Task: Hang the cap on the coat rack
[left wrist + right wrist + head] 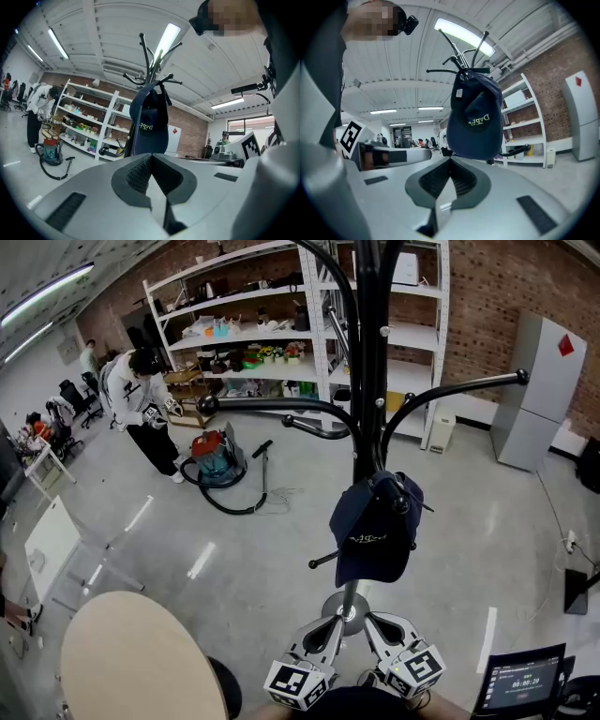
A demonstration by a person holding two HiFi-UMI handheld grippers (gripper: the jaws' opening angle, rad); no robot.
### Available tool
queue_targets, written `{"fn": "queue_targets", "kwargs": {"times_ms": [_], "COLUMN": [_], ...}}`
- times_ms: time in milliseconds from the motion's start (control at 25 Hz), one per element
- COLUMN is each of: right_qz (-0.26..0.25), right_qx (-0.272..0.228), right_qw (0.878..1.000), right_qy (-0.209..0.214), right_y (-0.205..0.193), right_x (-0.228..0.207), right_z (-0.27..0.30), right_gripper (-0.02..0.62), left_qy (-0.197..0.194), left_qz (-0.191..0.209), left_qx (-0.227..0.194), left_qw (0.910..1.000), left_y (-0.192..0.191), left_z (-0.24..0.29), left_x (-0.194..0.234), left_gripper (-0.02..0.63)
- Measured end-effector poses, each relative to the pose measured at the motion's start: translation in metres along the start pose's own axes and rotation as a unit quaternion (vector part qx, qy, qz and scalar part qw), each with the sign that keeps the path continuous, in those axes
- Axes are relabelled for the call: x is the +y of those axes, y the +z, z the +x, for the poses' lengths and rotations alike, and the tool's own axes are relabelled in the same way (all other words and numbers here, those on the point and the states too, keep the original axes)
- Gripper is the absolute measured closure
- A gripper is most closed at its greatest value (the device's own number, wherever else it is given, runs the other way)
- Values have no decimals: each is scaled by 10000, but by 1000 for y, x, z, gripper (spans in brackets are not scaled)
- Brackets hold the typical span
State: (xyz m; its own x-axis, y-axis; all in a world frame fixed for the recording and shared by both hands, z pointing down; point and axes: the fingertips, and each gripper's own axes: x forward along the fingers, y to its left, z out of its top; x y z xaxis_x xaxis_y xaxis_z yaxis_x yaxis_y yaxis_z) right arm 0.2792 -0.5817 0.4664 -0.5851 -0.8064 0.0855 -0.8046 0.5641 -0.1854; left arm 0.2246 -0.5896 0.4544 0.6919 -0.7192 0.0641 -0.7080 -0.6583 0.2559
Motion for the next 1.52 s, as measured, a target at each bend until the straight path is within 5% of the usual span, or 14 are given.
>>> {"fn": "queue_targets", "kwargs": {"times_ms": [400,640,1520], "right_qz": [-183,-295,-83], "right_qx": [162,93,24], "right_qw": [9992,9995,9992], "right_qy": [-330,-79,-400], "right_y": [16,24,8], "right_x": [12,15,-1], "right_z": [-8,-19,-15], "right_gripper": [592,592,592], "left_qy": [42,194,-163], "left_qz": [33,-81,45], "left_qx": [275,396,634], "left_qw": [9996,9990,9978], "left_y": [8,7,-16], "left_z": [-12,-11,5], "left_x": [-2,-15,-11], "left_gripper": [603,603,603]}}
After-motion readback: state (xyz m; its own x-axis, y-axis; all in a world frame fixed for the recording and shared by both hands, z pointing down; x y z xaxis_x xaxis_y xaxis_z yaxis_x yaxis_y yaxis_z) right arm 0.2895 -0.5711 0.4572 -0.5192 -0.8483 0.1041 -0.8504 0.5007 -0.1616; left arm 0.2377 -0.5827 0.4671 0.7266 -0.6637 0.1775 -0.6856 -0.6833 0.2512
